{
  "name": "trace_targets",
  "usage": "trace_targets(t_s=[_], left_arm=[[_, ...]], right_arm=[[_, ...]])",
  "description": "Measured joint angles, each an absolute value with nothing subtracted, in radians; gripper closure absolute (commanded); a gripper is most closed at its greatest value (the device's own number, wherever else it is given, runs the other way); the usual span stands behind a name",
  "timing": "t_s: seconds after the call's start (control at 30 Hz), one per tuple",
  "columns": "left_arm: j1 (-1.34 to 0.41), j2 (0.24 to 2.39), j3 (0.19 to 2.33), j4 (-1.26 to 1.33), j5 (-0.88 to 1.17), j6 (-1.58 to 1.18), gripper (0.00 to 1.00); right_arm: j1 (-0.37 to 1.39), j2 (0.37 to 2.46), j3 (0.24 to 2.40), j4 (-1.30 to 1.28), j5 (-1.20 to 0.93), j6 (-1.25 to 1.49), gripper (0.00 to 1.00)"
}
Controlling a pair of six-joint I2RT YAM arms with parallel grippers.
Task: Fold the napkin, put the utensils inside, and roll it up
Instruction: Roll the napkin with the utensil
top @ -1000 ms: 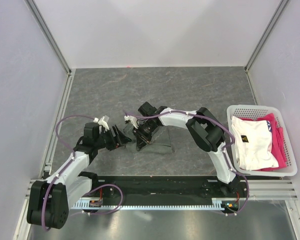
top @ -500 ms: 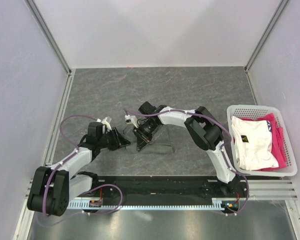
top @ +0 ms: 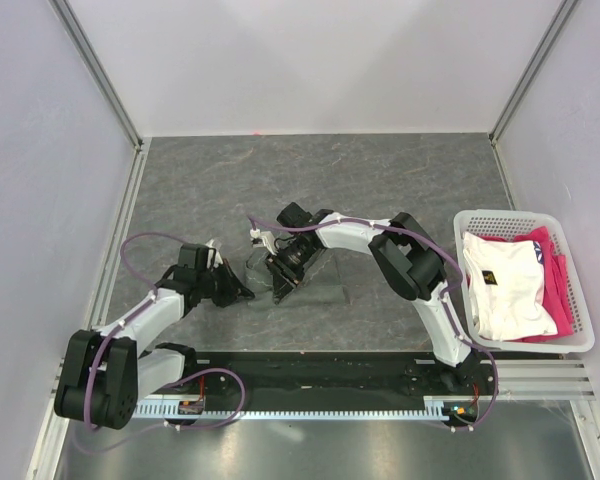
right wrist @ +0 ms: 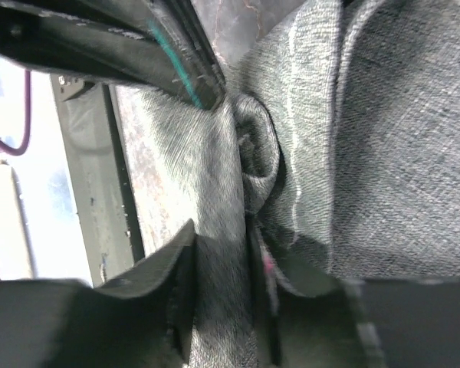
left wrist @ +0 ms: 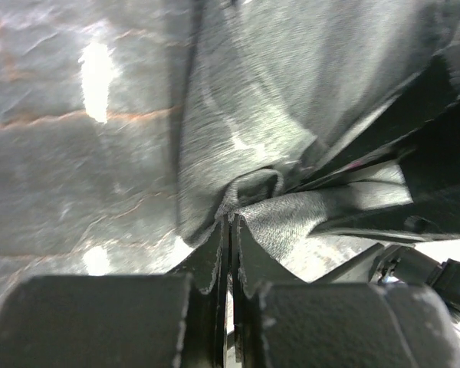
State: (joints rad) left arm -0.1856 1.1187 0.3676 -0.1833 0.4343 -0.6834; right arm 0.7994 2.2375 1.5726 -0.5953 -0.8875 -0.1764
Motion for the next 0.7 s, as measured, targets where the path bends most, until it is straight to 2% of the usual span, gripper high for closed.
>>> trace_targets(t_s=[0.2, 0.37, 0.4, 0.7], left_arm=[[-0.186, 1.175, 0.374, -0.232, 0.415, -0.683, 0.98], [-0.186, 1.207, 0.406, -0.246, 0.412, -0.672, 0.98], [-0.186, 1.212, 0.412, -0.252, 0.412, -0.668, 0.98], [-0.186, 1.241, 0.434, -0.26, 0.416, -0.649, 0.98]], right_arm=[[0.795, 2.207, 1.561, -0.586, -0.867, -0.172, 0.4], [0.785, 2.121, 1.51, -0.55, -0.745, -0.184, 0.34], [0.781, 2.099, 1.497, -0.541, -0.719, -0.188, 0.3], [0.772, 1.803, 1.245, -0.363, -0.466, -0.204, 0.24]])
